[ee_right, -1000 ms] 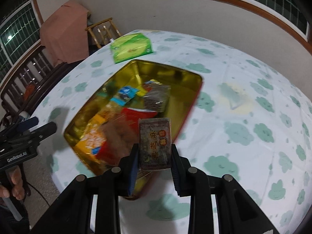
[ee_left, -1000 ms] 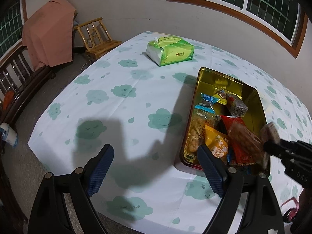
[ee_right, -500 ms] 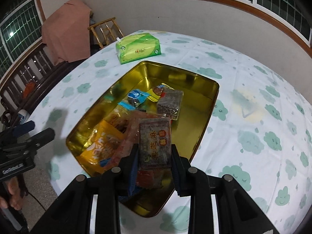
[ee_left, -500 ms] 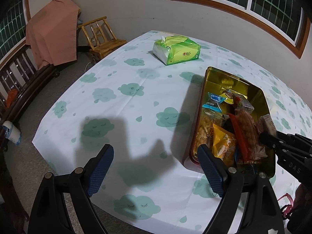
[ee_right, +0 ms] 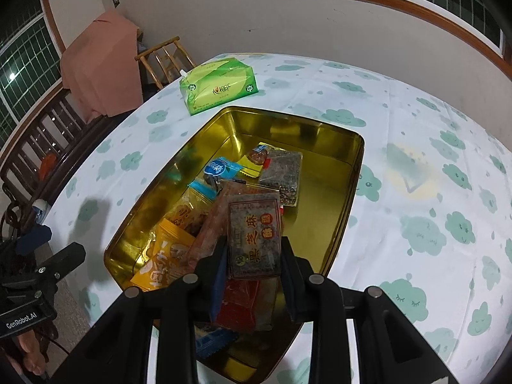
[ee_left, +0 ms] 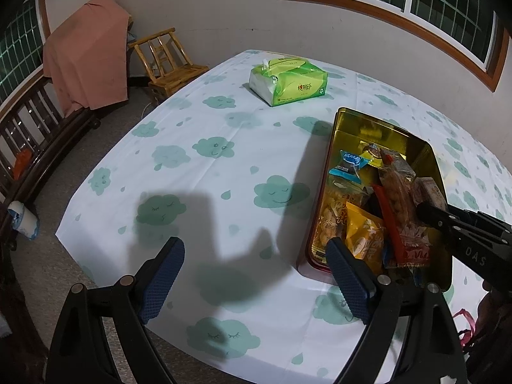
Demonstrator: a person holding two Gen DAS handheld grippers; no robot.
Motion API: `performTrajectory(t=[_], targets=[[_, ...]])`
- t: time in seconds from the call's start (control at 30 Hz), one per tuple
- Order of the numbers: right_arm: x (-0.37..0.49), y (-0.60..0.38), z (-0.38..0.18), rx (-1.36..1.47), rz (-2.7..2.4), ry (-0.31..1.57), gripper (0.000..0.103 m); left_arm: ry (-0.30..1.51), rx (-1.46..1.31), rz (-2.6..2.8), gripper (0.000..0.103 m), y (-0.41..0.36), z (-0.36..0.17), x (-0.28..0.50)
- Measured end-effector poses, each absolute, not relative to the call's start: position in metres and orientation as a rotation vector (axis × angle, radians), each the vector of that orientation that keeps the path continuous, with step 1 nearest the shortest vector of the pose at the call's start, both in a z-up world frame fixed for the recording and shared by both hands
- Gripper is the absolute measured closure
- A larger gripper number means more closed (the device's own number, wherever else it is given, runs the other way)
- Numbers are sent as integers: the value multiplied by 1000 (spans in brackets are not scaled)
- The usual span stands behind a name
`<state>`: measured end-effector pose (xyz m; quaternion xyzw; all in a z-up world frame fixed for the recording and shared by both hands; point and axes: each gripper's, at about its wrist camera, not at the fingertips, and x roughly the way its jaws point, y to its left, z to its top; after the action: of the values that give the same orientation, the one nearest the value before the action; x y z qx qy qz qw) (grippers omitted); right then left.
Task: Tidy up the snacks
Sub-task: 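Carry the brown red-printed box into the tin and open the right gripper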
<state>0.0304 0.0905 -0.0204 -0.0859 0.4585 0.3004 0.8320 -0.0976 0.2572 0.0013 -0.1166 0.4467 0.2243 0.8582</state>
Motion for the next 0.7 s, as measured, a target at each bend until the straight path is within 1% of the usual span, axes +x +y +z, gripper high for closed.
performTrajectory(t=[0.37, 0.47, 0.5, 0.7], targets=[[29, 85, -22, -168, 630, 969, 70, 955, -228, 468, 15, 247, 1, -91], [28, 85, -22, -179, 622, 963, 64, 950, -220, 466, 15, 244, 2, -90], [28, 85, -22, -184, 614, 962, 59, 950, -218, 463, 15, 242, 2, -89], [27, 84, -20, -183, 622, 960, 55, 950, -210, 461, 15, 237, 5, -86]])
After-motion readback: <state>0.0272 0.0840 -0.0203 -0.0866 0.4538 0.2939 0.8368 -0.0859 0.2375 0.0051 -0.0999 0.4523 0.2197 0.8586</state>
